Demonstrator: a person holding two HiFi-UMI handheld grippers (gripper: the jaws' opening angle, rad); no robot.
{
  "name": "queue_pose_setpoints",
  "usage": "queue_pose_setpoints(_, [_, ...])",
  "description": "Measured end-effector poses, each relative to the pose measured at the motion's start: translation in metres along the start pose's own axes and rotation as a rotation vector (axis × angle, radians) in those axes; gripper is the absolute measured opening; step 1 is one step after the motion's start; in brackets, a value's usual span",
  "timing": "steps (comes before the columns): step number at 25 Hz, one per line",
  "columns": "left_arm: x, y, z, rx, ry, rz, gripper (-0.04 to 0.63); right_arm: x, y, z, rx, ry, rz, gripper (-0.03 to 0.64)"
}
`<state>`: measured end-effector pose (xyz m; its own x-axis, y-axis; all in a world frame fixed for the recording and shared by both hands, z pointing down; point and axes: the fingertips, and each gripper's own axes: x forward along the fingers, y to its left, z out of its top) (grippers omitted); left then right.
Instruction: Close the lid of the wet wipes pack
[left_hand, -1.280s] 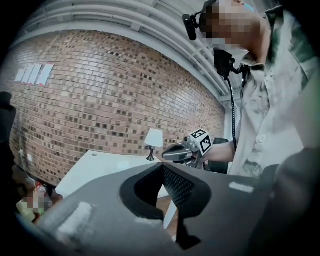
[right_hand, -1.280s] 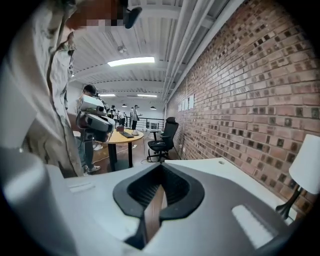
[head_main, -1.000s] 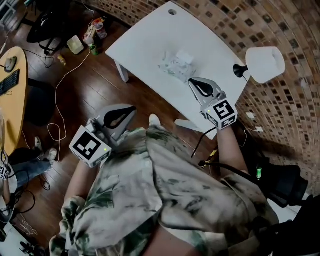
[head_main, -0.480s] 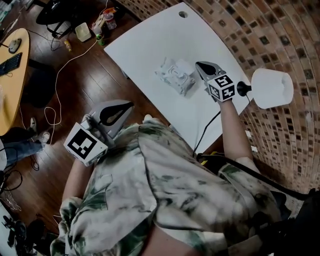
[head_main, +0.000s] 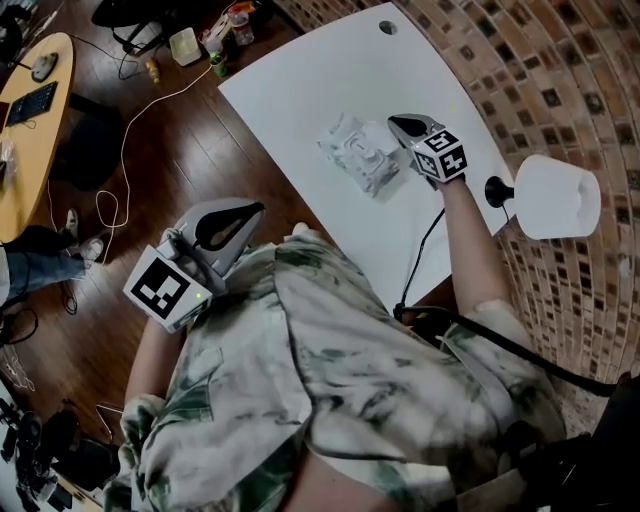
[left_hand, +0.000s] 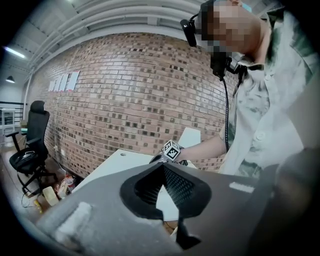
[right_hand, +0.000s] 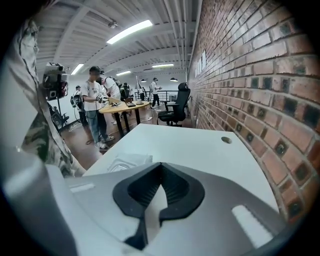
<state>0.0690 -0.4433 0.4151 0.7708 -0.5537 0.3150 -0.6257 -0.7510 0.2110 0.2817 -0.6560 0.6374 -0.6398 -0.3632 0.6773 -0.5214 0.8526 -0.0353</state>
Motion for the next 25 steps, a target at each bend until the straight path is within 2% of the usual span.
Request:
queue_pose_setpoints(7, [0.002,0.002,0.002,-0.027,-0.015,0.000,0.000,0.004,0.025,0.000,0.000,-0.003,0.059,0.003])
queue_pose_setpoints(12, [-0.001,0.002,-0.003,-0.016,-0.008,-0.015,0.000,0.004,0.050,-0.001,-0.012,0.000,0.087,0.003])
queue_pose_setpoints(25, [-0.024,0.005,-0.012,-0.022,-0.013,-0.037,0.000,0.014,0.096,-0.004,-0.053,0.058,0.113,0.003])
